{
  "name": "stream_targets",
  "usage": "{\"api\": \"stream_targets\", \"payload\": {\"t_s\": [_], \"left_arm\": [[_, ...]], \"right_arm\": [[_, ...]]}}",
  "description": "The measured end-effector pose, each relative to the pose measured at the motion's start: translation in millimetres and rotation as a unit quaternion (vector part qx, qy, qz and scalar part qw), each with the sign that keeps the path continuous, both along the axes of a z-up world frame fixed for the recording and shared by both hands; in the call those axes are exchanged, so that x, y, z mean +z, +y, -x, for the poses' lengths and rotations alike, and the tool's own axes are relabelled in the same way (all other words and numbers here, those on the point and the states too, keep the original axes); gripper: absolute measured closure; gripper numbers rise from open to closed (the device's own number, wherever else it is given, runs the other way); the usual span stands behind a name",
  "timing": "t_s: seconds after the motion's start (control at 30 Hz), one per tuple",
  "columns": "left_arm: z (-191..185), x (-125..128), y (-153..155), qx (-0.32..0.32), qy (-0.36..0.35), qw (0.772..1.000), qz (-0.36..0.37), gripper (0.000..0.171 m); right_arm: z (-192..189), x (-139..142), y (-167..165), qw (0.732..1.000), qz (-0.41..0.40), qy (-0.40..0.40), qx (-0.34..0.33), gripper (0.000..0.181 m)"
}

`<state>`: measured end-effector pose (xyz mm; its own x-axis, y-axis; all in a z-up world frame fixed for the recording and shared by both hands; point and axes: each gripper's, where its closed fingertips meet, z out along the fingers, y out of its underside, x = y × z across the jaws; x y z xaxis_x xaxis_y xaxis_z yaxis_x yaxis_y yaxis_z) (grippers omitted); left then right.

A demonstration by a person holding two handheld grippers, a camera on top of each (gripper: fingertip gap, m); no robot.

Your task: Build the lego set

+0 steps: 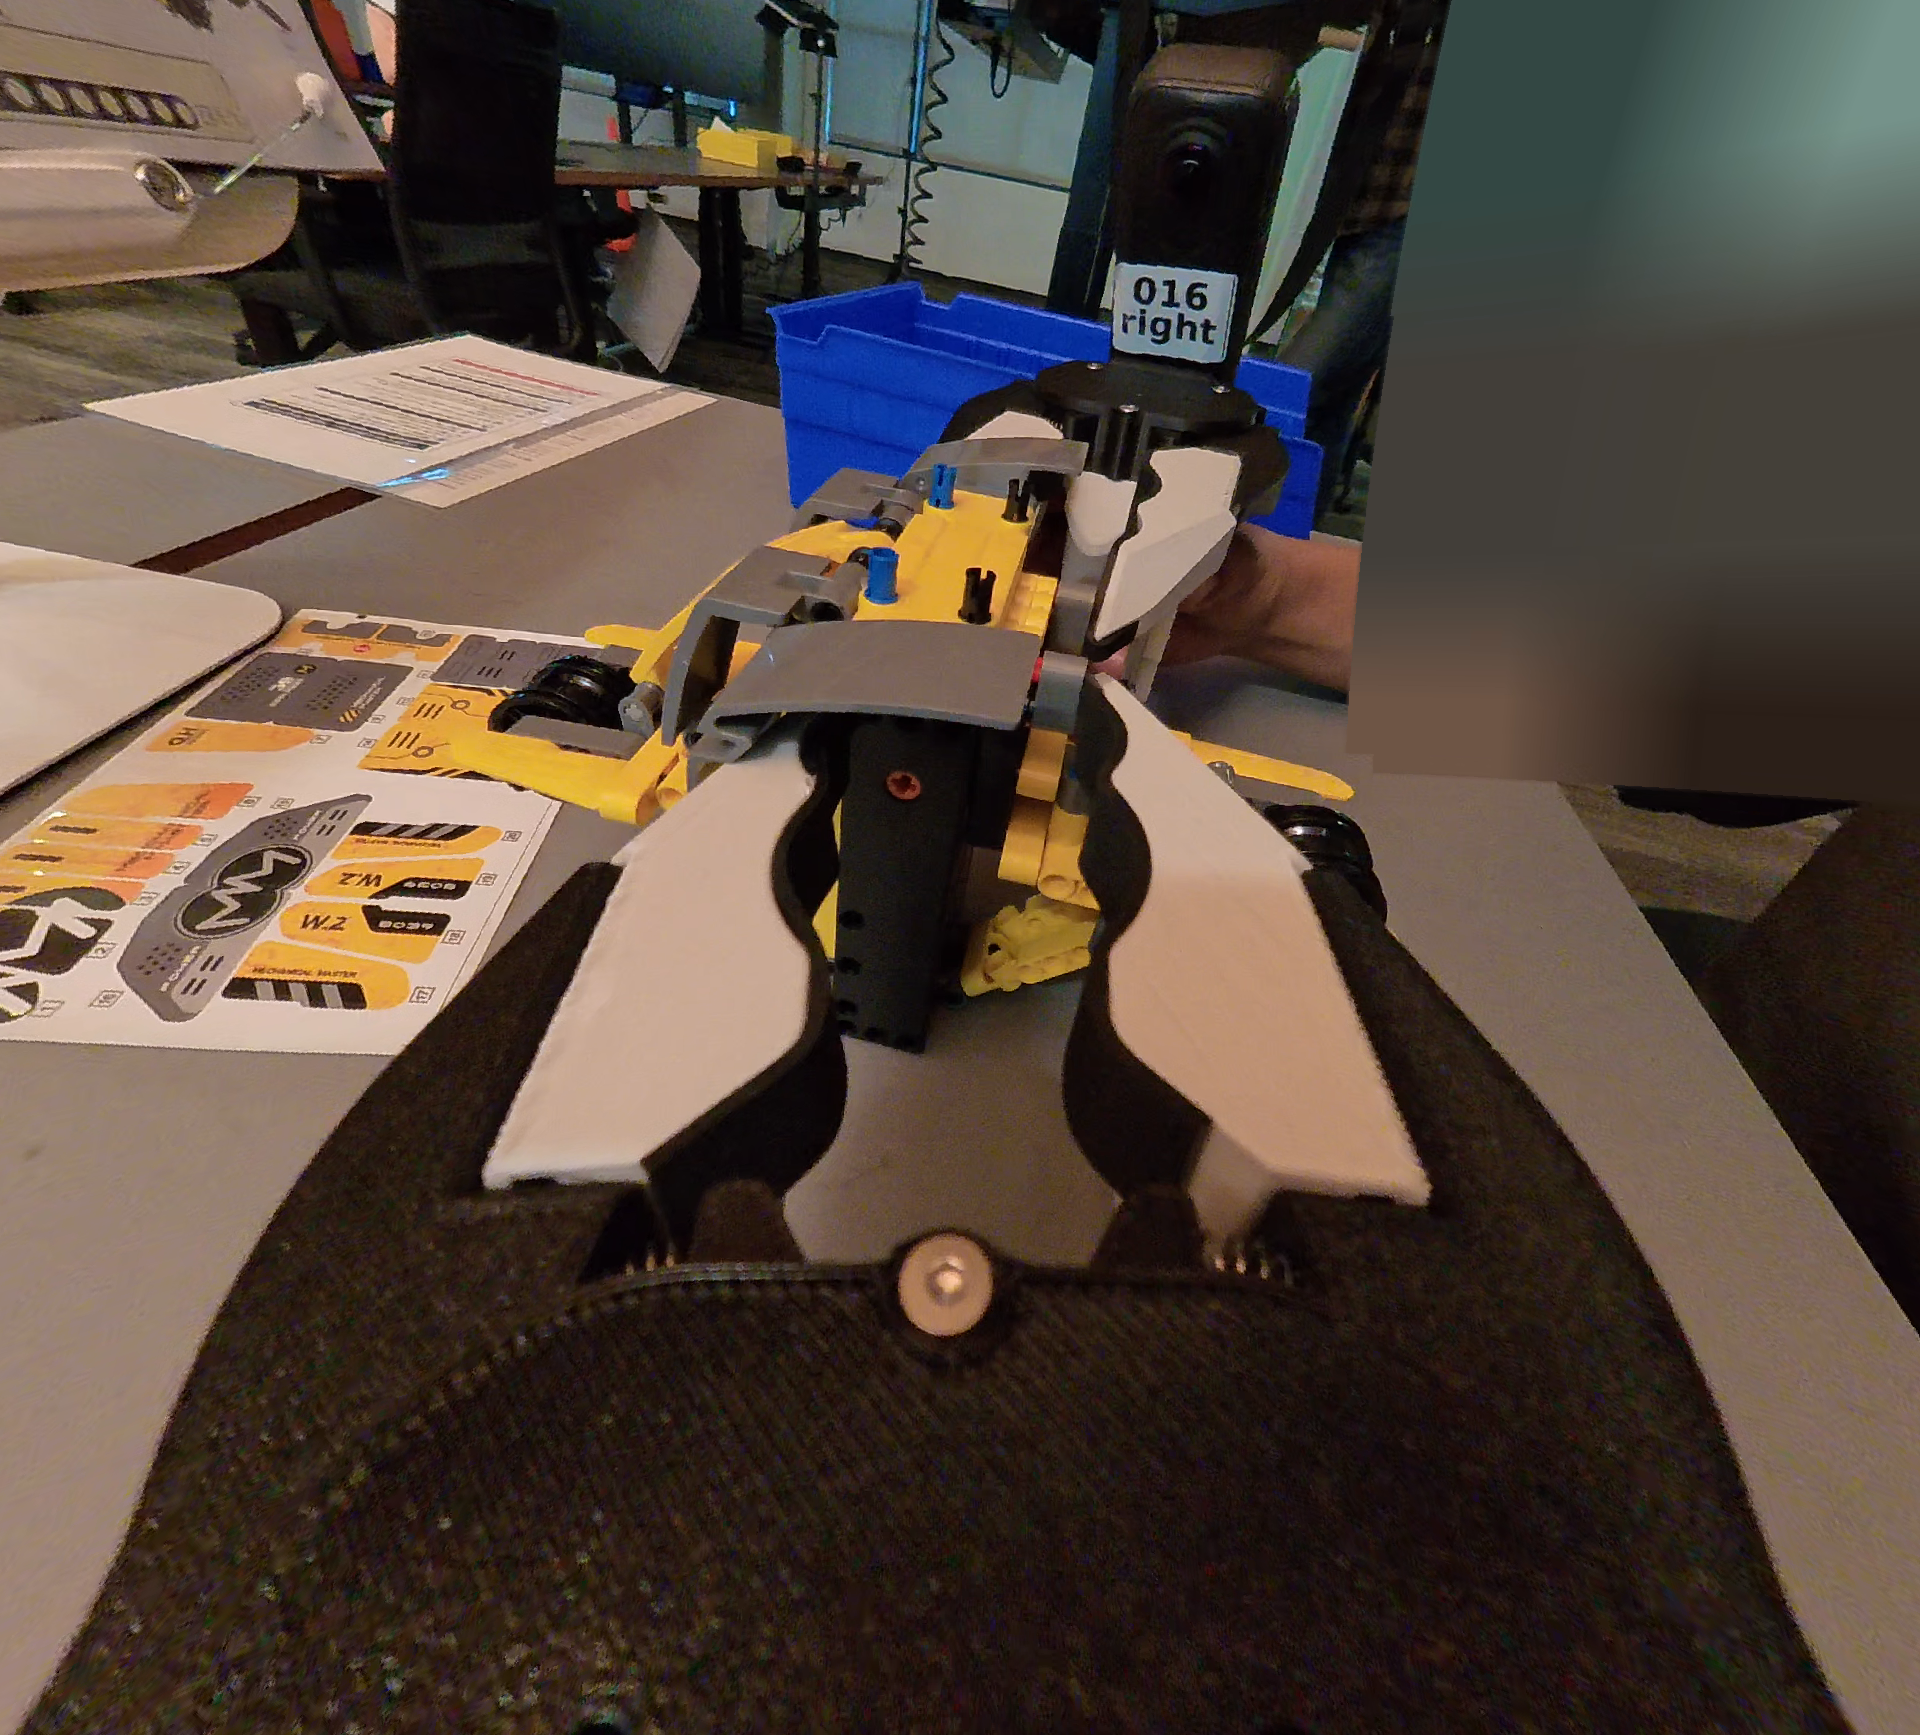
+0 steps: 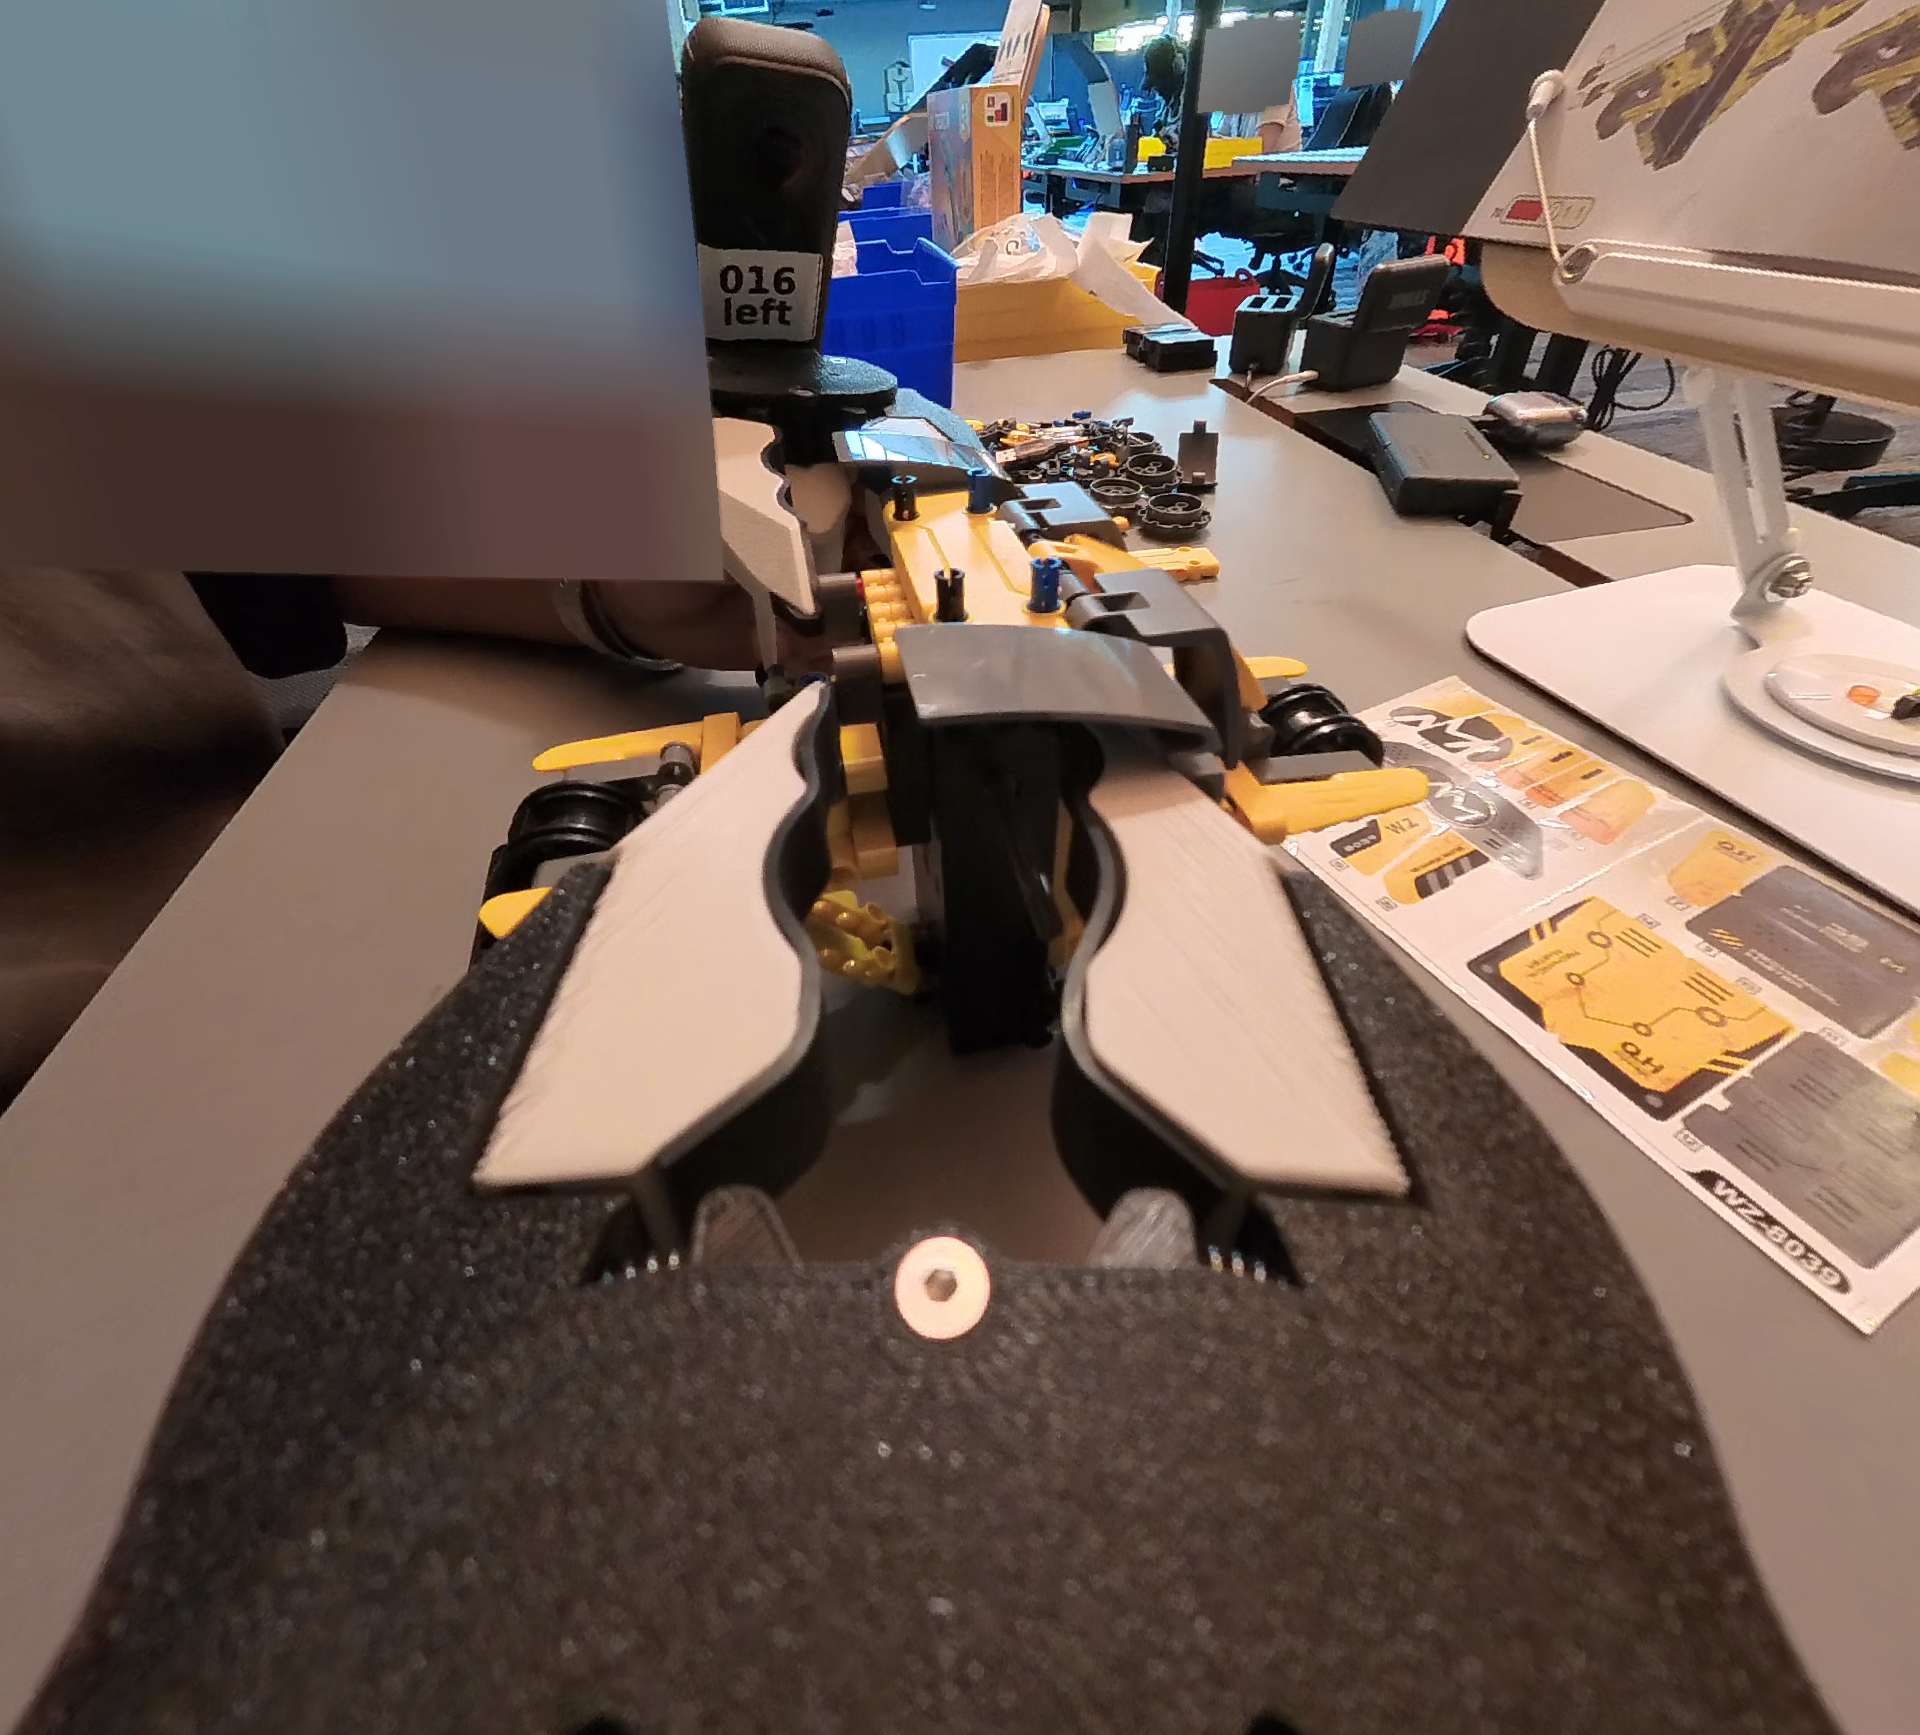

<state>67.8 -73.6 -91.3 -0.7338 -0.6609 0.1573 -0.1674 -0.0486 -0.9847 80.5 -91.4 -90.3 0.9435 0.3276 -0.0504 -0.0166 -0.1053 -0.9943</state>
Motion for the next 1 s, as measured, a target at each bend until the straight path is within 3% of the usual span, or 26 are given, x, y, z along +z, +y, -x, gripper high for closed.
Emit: {"api": "stream_targets", "payload": {"t_s": [1.0], "left_arm": [[2.9, -0.2, -3.7, 0.000, -0.014, 1.000, -0.015, 0.136]], "right_arm": [[-0.2, 0.8, -3.4, 1.000, -0.006, 0.002, 0.003, 0.135]]}}
